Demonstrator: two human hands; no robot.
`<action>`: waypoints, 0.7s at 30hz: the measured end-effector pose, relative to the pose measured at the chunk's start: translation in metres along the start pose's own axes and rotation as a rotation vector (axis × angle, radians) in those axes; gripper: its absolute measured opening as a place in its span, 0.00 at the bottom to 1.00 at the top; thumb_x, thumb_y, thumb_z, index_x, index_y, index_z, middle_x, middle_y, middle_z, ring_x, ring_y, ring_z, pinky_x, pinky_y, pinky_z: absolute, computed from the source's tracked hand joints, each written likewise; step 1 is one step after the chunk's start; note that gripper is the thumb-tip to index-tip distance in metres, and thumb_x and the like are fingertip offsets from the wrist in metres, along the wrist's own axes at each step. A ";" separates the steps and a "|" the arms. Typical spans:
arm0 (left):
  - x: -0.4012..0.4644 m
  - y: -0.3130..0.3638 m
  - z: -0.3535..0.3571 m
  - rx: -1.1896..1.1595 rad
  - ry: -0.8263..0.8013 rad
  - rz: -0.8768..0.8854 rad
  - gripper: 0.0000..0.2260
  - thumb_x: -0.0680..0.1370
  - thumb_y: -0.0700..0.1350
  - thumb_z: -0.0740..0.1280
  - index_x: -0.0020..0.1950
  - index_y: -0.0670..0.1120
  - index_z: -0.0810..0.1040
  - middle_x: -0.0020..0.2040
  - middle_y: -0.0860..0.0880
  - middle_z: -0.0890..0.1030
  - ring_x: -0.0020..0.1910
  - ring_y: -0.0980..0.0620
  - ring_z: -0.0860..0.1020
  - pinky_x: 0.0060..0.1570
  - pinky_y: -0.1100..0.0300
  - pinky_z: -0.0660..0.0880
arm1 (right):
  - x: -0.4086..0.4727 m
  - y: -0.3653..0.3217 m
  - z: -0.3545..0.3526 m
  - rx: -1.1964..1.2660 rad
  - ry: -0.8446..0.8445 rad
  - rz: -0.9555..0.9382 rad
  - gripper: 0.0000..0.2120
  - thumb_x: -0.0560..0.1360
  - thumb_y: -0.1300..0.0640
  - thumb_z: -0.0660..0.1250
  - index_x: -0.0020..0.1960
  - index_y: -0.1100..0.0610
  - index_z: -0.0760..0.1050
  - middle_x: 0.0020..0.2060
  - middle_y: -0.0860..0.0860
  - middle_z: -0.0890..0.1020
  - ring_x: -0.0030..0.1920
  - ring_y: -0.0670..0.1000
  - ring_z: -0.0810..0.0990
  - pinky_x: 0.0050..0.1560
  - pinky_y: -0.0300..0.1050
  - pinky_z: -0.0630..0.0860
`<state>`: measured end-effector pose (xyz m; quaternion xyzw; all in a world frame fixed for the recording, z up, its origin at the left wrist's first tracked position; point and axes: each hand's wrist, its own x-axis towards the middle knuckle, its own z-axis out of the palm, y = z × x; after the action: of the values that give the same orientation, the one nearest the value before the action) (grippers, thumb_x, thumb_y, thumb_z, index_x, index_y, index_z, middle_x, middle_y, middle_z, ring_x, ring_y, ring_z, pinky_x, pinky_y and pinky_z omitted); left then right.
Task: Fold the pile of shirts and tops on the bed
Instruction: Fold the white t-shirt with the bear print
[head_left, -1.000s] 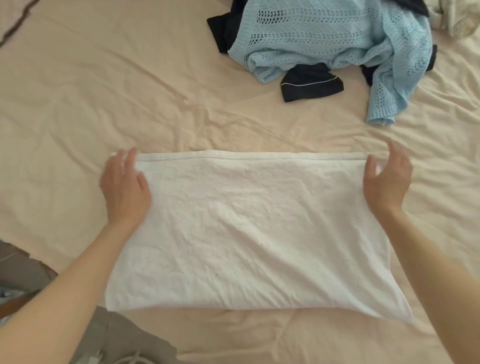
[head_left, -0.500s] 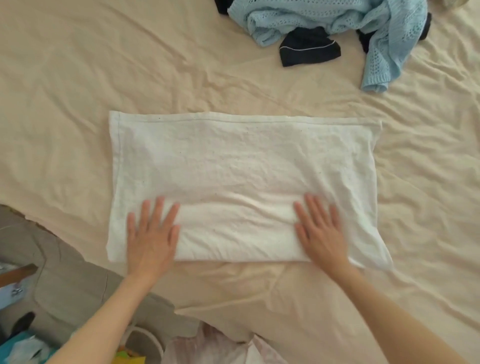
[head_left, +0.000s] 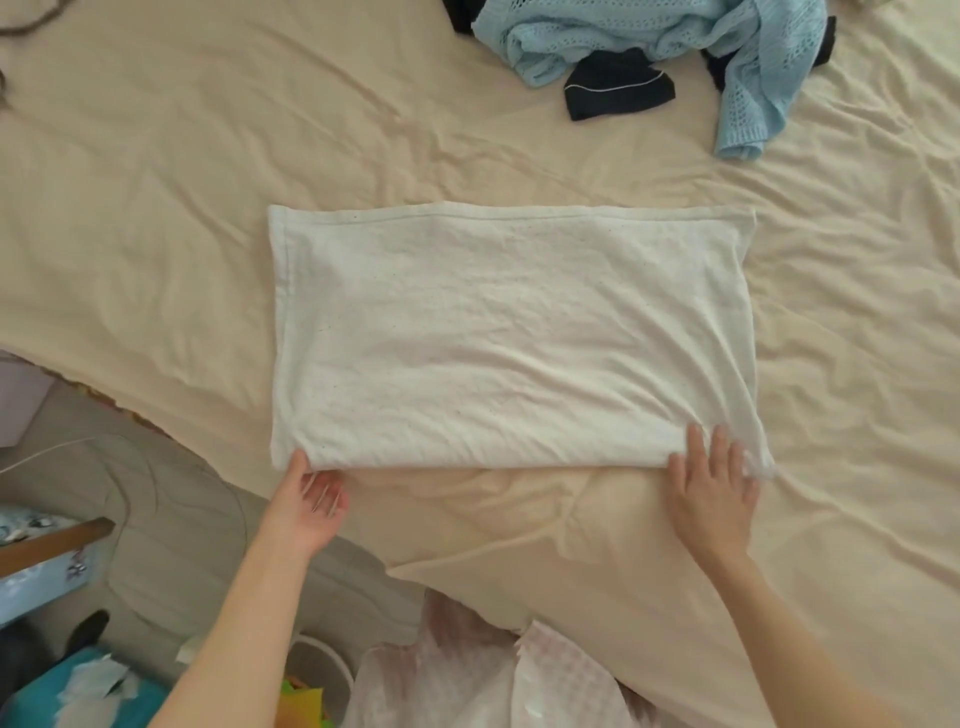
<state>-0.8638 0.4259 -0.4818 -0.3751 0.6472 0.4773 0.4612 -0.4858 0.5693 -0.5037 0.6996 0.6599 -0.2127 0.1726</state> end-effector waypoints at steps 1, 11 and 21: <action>0.000 0.004 0.002 -0.026 -0.008 0.002 0.11 0.78 0.52 0.64 0.46 0.45 0.72 0.47 0.49 0.74 0.46 0.53 0.74 0.56 0.57 0.69 | 0.001 0.004 -0.001 -0.001 -0.018 0.017 0.25 0.82 0.48 0.51 0.77 0.51 0.53 0.77 0.55 0.53 0.76 0.57 0.50 0.73 0.62 0.48; -0.013 0.012 0.011 -0.137 -0.016 0.202 0.04 0.79 0.42 0.63 0.53 0.44 0.73 0.65 0.42 0.74 0.57 0.46 0.76 0.53 0.53 0.75 | -0.047 -0.057 -0.017 0.084 -0.103 -0.185 0.25 0.82 0.50 0.51 0.77 0.54 0.51 0.77 0.54 0.52 0.77 0.54 0.48 0.73 0.57 0.44; -0.107 -0.009 0.098 0.375 0.092 1.119 0.05 0.80 0.42 0.61 0.51 0.44 0.65 0.44 0.51 0.73 0.44 0.50 0.73 0.45 0.59 0.70 | -0.063 -0.050 -0.053 0.984 -0.184 -0.017 0.19 0.82 0.54 0.55 0.72 0.53 0.65 0.68 0.48 0.71 0.68 0.45 0.68 0.63 0.36 0.62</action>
<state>-0.8002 0.5227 -0.3938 0.0907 0.8393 0.5088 0.1689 -0.5346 0.5466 -0.4235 0.6708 0.4692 -0.5612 -0.1222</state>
